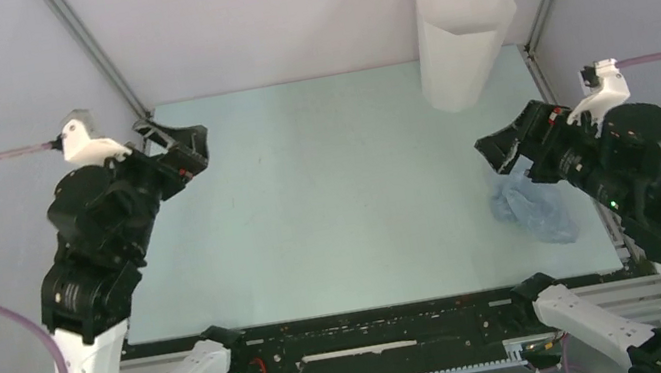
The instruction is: Put the trash bags into the trash bin
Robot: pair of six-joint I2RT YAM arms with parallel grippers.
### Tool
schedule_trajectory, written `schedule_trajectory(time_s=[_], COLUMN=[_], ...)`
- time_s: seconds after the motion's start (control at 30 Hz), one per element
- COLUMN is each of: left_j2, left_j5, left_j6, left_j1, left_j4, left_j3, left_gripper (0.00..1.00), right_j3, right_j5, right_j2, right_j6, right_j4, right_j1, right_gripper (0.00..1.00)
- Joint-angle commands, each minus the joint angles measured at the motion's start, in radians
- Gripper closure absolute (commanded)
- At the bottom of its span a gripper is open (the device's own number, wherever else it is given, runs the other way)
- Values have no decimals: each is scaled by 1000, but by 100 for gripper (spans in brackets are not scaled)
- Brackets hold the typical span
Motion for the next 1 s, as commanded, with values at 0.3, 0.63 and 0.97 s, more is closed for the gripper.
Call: schedule_trajectory(time_s=[0.3, 0.63, 0.97], left_j2=[-1, -43, -118], left_j5=[-42, 187, 332], left_j6=[26, -9, 30], left_j1=[2, 119, 101], left_j4=[67, 201, 305], left_j3=[-137, -326, -462], left_gripper=[0, 0, 0], right_j3=[-113, -271, -422], right_j5=[138, -52, 176], right_j2=[128, 270, 448], right_j6=[-54, -179, -92], right_j4=[-7, -15, 21], right_j1=[14, -394, -669], right_gripper=[0, 5, 2])
